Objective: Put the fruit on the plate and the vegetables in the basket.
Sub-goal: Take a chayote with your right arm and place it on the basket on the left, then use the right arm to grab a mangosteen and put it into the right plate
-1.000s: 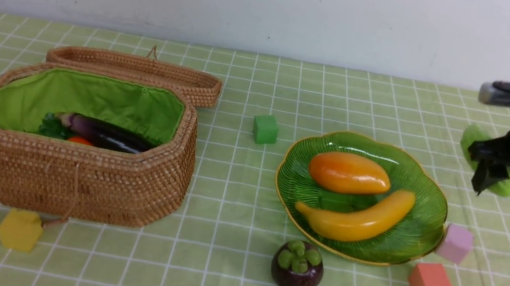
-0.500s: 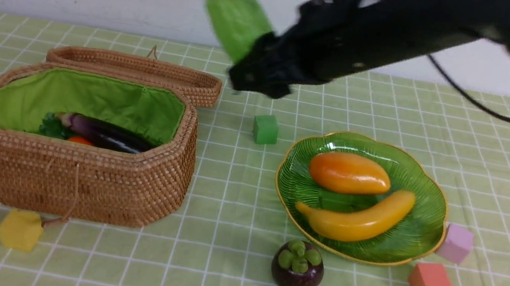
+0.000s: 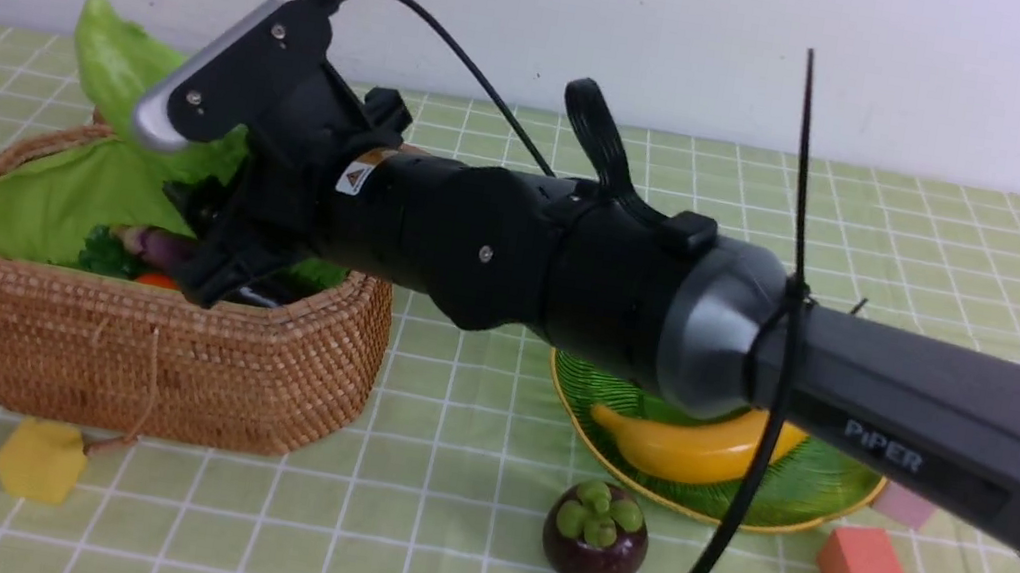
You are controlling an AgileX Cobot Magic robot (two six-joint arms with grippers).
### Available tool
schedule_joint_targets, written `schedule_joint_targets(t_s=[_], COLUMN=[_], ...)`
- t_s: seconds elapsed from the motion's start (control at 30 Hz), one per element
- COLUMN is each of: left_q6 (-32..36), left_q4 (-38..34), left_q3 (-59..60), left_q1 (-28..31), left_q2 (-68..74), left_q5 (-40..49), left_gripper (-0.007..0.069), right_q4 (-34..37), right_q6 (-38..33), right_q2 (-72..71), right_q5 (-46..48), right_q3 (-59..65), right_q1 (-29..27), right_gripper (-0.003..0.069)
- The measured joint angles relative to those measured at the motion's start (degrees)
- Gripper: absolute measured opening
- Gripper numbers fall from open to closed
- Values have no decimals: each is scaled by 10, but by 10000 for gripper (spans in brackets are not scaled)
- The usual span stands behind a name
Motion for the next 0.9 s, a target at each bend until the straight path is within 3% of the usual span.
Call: schedule_joint_targets(t_s=[0.07,0.17,0.4,0.6,0.77,0.9], left_q6=[1,2,2,78,183,250], left_q4=[-1,-3,-20,-109,-234,-297], left_q3=[0,0,0,0,0,0], left_q1=[0,0,0,0,0,0], left_q2=[0,0,0,0,0,0], left_q5=[0,-1,-2,-2,-2,-7], left_gripper=[-9,-9,-8,-8,-6,-5], right_q4=[13,22,21,-54,-183,-269], right_q6=[-1,-2,30,251,418,505], right_q2=[-1,-12,-72,-177,-203,-201], right_q5=[3,37,180,442,629,667], right_q3=[0,0,0,0,0,45], right_q1=[0,0,-9,-53,-63,-46], right_gripper=[608,671,600,312,69,3])
